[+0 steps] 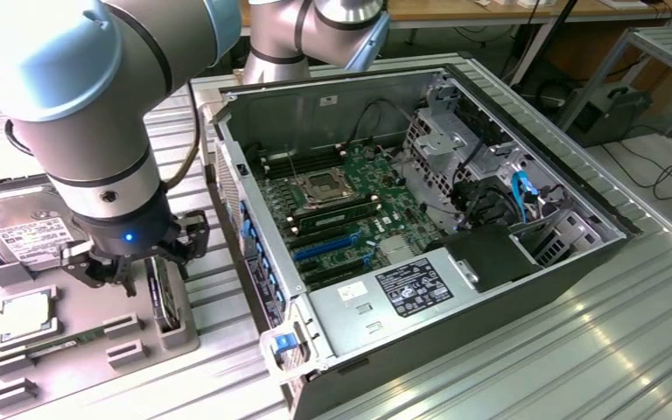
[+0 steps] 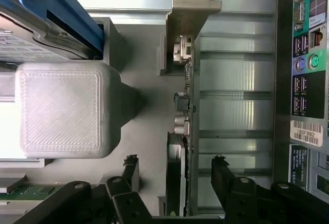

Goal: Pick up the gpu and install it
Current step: 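Pick up the gpu and move the gpu toward the slot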

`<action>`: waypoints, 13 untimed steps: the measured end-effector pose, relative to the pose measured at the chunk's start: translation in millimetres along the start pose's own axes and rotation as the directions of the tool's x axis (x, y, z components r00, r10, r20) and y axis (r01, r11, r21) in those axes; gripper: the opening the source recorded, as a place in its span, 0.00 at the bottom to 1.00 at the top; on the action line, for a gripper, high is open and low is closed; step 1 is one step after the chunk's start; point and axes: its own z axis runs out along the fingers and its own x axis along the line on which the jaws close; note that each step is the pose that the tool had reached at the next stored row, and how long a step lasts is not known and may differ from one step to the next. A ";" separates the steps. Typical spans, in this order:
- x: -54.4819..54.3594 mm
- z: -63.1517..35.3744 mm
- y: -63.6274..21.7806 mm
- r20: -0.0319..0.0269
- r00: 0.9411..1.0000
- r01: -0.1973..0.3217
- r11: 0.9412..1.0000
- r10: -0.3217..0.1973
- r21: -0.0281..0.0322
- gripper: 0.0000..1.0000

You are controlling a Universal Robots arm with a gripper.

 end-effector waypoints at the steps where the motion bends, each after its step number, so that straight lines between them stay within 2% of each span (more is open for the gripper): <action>1: 0.0 0.8 -0.1 0.000 1.000 0.000 1.000 0.000 0.000 0.64; 4: 0.0 1.8 -0.1 0.000 1.000 0.000 1.000 0.000 0.000 0.45; 8: -0.1 3.0 -0.2 0.000 1.000 0.000 1.000 0.000 0.000 0.45; 9: -0.2 3.1 -0.1 0.000 1.000 0.000 1.000 0.000 0.000 0.37; 10: -0.3 3.2 -0.1 0.000 1.000 0.000 1.000 0.000 0.000 0.37; 11: -0.4 3.3 -0.2 0.000 1.000 0.000 1.000 0.000 0.000 0.31; 13: -0.5 3.4 -0.2 0.000 1.000 0.000 1.000 0.000 0.000 0.28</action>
